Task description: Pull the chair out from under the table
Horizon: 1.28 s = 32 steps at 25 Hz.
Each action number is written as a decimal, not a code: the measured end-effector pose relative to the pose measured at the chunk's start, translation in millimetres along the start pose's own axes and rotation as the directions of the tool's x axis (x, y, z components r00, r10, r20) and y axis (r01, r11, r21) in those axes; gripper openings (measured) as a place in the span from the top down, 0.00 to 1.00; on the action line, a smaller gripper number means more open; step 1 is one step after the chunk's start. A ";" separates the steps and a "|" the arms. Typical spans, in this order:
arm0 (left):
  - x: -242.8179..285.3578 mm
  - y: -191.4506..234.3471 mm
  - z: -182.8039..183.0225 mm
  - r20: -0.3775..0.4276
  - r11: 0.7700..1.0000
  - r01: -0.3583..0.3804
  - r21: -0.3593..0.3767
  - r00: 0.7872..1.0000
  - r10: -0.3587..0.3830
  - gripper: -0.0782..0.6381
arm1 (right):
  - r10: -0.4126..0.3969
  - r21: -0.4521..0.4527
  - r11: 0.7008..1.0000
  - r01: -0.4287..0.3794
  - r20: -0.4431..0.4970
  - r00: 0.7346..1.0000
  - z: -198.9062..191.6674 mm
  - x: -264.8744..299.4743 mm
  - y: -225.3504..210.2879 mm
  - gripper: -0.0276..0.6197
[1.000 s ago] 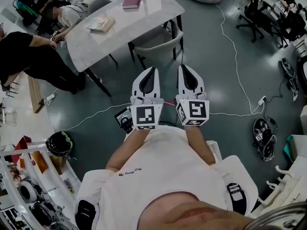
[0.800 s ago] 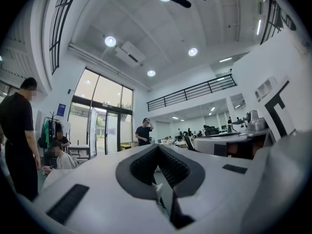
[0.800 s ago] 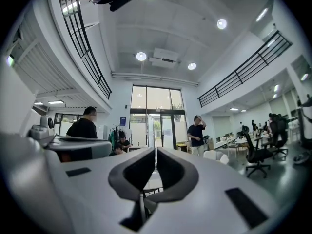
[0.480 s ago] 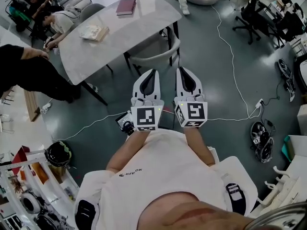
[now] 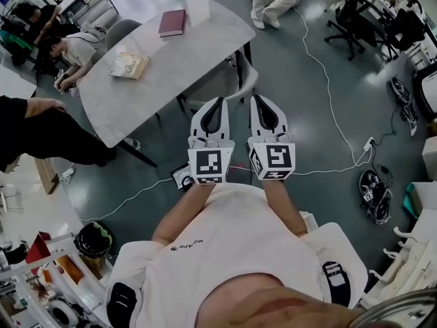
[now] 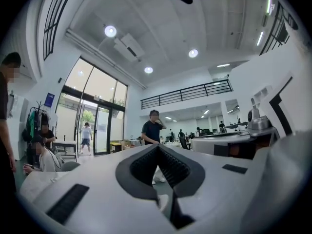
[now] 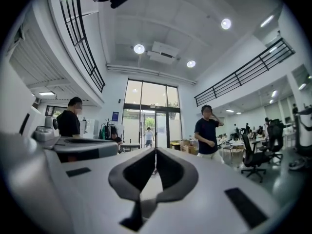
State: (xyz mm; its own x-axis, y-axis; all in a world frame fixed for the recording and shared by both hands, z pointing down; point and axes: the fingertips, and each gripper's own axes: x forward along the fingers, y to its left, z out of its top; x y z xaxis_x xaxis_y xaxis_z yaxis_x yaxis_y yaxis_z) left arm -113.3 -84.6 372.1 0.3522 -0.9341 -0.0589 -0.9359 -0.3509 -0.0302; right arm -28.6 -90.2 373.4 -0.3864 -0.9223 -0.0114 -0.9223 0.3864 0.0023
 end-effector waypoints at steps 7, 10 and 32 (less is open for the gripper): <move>23.2 13.9 1.5 0.000 0.999 0.006 -0.036 1.000 -0.006 0.88 | -0.015 0.004 1.000 0.015 -0.005 1.000 6.6 24.4 -2.0 0.94; 31.5 7.2 -1.1 -0.008 0.999 0.000 -0.038 1.000 0.000 0.88 | 0.000 0.000 1.000 0.000 -0.011 1.000 5.3 29.6 -11.3 0.94; 107.0 -9.9 -99.5 -0.274 0.999 -0.014 0.046 0.961 0.026 0.88 | 0.210 -0.087 0.967 -0.239 -0.260 0.943 -96.2 90.5 -65.5 0.94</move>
State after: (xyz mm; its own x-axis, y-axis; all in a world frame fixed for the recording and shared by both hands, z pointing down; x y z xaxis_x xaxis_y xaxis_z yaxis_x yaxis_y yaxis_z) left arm -67.1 -187.6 465.3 0.3123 -0.9251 0.2159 -0.9393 -0.3346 -0.0751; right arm -3.4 -200.0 468.4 -0.5581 -0.7912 0.2500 -0.7998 0.5932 0.0920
